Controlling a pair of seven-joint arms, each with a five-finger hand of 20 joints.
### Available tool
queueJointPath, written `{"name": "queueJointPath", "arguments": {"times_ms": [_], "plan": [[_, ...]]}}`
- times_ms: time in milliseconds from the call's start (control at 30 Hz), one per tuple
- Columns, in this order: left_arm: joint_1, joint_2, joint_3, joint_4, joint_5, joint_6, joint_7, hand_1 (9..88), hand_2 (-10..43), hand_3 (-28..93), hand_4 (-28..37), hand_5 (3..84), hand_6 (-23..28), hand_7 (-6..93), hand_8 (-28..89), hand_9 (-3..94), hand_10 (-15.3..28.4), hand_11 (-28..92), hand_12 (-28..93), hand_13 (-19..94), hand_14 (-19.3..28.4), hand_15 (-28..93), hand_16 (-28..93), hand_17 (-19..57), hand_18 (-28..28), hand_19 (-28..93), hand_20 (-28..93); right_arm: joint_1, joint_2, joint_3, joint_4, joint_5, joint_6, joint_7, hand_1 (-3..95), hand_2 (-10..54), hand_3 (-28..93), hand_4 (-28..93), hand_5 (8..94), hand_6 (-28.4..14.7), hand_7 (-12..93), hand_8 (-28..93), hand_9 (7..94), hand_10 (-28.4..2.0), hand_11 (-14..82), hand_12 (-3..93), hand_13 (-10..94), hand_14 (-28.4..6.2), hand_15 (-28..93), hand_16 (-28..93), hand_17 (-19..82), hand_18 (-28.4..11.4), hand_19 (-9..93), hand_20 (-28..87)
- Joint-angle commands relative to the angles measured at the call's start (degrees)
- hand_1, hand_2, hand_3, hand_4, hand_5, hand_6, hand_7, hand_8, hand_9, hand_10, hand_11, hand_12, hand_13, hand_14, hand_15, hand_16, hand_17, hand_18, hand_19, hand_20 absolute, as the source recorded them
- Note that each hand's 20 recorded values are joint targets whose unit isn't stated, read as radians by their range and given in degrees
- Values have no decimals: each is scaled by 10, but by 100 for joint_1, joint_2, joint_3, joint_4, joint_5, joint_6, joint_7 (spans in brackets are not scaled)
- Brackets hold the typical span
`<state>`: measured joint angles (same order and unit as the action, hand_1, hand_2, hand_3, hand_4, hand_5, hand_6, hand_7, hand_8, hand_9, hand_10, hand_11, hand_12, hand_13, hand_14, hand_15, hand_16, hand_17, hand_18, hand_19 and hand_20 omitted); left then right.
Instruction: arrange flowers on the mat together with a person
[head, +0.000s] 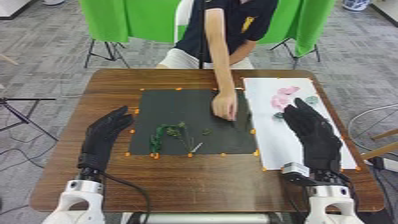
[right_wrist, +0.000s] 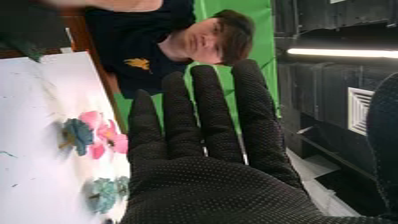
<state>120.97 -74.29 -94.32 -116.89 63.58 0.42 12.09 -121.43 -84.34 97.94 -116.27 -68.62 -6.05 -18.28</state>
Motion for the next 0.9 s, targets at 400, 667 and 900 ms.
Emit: {"name": "queueJointPath", "arguments": {"times_ms": [400, 667, 900], "plan": [[142, -65, -43, -11, -9, -97, -70, 242, -24, 641, -205, 460, 50, 104, -57, 461, 137, 155, 130, 366, 168, 103, 34, 40, 130, 85, 169, -119, -64, -76, -30, -78, 107, 54, 115, -63, 803, -195, 457, -16, 111, -92, 413, -150, 44, 110, 330, -104, 117, 85, 181, -120, 25, 245], [132, -57, -44, -6, -18, -86, -83, 242, -23, 641, -206, 461, 51, 103, -57, 461, 136, 154, 131, 366, 169, 103, 35, 39, 130, 85, 170, -92, -51, -95, -17, -90, 132, 75, 118, -65, 806, -194, 459, -16, 114, -93, 409, -149, 43, 113, 330, -104, 120, 85, 181, -121, 26, 245], [111, -55, -37, 8, -15, -92, -99, 241, -23, 640, -204, 461, 51, 102, -56, 461, 137, 154, 131, 366, 169, 103, 34, 39, 130, 86, 170, -97, -48, -117, -30, -103, 148, 75, 120, -66, 806, -195, 460, -17, 114, -93, 409, -151, 43, 115, 329, -106, 120, 87, 181, -121, 26, 245]]}}
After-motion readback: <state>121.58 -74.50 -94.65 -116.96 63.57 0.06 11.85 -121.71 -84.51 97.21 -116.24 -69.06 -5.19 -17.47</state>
